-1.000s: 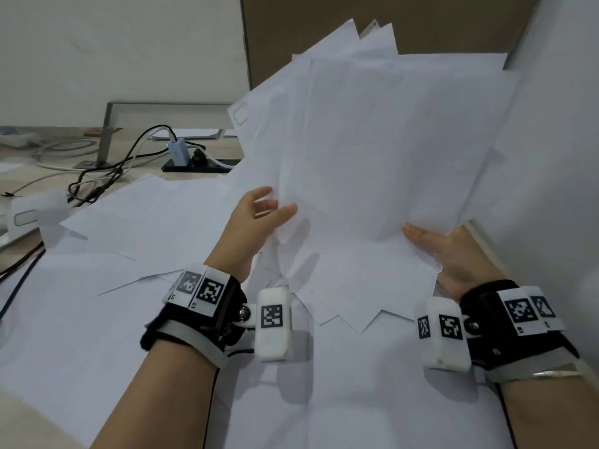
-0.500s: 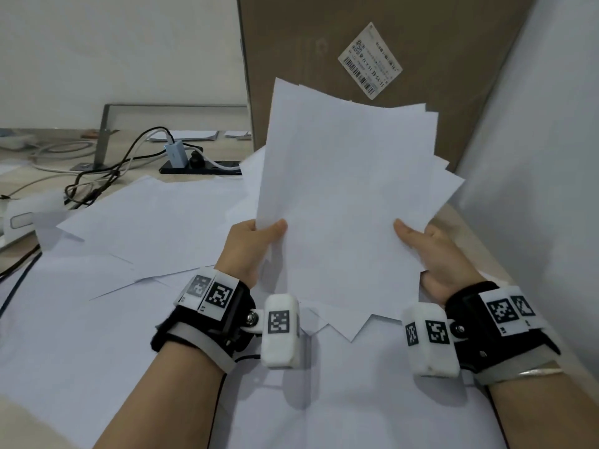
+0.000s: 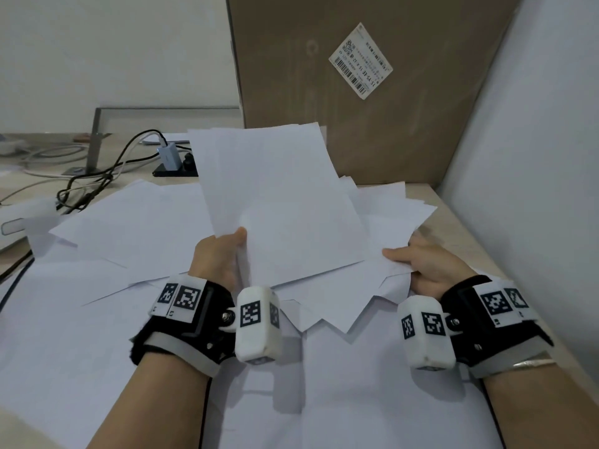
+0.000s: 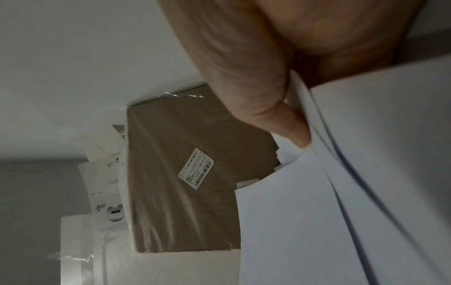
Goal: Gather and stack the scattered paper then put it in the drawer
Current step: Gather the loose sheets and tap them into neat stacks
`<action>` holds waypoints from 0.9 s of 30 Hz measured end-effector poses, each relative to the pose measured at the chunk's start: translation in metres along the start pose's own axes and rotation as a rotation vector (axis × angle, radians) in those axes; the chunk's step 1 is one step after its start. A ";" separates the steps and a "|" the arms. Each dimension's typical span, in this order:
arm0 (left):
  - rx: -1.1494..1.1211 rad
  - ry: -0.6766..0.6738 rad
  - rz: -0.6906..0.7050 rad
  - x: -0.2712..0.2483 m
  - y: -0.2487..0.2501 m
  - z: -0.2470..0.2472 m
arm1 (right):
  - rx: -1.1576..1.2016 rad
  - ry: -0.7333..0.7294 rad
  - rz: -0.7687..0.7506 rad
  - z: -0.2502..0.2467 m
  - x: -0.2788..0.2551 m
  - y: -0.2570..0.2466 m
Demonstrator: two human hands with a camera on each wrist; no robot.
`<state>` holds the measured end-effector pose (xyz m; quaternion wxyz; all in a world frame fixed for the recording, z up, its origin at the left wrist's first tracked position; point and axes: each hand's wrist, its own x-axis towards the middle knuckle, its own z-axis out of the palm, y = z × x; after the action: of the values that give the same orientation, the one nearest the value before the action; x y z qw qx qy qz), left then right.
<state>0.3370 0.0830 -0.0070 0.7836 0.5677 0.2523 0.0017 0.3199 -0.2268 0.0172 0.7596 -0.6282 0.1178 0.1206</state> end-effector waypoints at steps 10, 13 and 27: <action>0.063 -0.056 0.083 -0.049 0.016 0.020 | 0.127 0.101 -0.275 -0.001 0.004 -0.004; 0.008 -0.113 0.095 -0.051 0.016 0.027 | 0.204 0.047 -0.316 0.001 -0.001 -0.006; -0.148 -0.398 -0.079 -0.058 0.021 0.024 | 0.180 -0.076 -0.337 0.003 -0.003 -0.005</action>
<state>0.3018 0.0524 0.0399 0.8569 0.4876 0.1142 -0.1227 0.3188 -0.2254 0.0237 0.8260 -0.5636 -0.0075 0.0042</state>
